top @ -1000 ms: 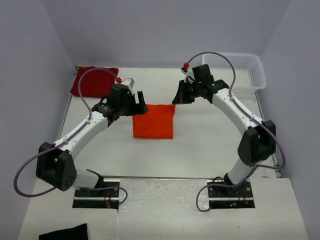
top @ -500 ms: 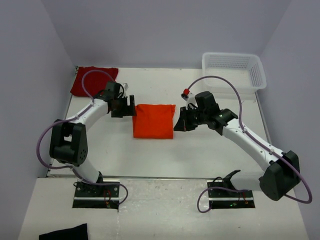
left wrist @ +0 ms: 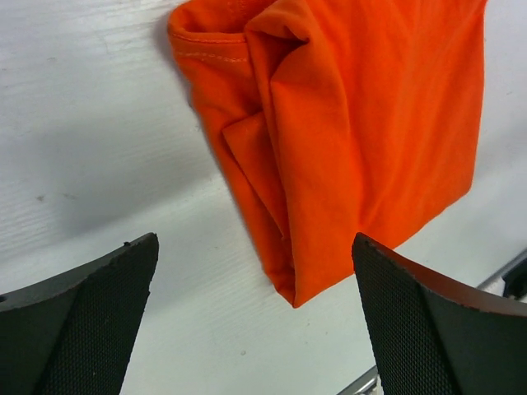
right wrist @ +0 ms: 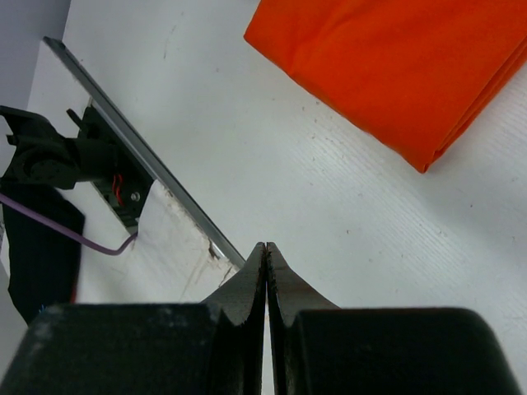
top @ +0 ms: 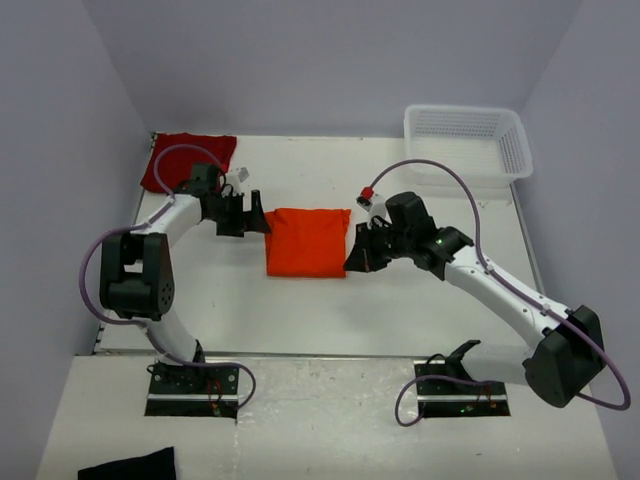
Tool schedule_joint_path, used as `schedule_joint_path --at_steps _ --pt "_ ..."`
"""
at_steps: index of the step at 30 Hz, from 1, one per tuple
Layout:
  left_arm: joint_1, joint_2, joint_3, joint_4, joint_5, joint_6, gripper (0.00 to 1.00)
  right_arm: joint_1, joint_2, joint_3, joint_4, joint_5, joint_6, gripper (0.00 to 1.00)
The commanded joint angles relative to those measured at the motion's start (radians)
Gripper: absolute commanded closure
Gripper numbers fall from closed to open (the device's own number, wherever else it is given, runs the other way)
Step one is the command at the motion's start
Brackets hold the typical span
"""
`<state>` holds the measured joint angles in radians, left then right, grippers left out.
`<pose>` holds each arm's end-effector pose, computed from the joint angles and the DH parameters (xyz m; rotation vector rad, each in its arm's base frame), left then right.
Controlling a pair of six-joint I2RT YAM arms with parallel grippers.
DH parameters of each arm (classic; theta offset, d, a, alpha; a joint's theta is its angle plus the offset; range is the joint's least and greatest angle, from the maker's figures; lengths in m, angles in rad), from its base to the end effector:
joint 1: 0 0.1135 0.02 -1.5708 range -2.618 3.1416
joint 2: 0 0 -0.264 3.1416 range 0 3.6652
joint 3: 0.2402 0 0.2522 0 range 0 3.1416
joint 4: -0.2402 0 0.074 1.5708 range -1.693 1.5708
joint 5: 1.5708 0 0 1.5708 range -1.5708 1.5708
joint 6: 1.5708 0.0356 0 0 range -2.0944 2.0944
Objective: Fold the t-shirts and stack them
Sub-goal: Put the neatly folded tshirt into the corner of the board with the left arm
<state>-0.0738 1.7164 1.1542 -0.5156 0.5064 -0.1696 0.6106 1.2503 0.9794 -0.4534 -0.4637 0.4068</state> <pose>0.3451 -0.0428 0.2023 0.0449 2.6226 -0.7522 0.2106 0.1668 0.2862 -0.5021 2.3809 1.0298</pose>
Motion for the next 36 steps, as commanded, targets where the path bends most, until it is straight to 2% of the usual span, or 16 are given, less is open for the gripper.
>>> schedule_joint_path --at_steps 1,3,13,22,26,31,32,36 --pt "0.009 0.040 0.025 0.003 0.159 0.033 0.00 0.006 -0.046 -0.015 0.041 -0.004 -0.008 1.00" --pt "0.014 0.074 0.019 0.021 0.207 0.032 0.00 0.006 -0.048 -0.013 0.038 -0.003 -0.010 1.00" --pt "0.040 0.163 0.016 0.029 0.144 -0.001 0.00 0.008 -0.083 -0.034 0.050 0.011 -0.006 1.00" --pt "0.023 0.186 -0.022 0.072 0.167 -0.051 0.01 0.008 -0.110 -0.062 0.061 0.026 0.003 1.00" --pt "-0.007 0.195 -0.050 0.109 0.153 -0.087 0.02 0.008 -0.117 -0.064 0.061 0.036 0.006 1.00" --pt "-0.113 0.244 -0.088 0.221 0.086 -0.197 0.03 0.008 -0.147 -0.074 0.050 0.039 0.015 1.00" --pt "-0.162 0.274 -0.085 0.230 0.075 -0.209 0.04 0.008 -0.155 -0.077 0.047 0.040 0.015 1.00" --pt "-0.237 0.347 -0.099 0.355 0.041 -0.312 0.11 0.008 -0.195 -0.088 0.025 0.062 0.018 1.00"
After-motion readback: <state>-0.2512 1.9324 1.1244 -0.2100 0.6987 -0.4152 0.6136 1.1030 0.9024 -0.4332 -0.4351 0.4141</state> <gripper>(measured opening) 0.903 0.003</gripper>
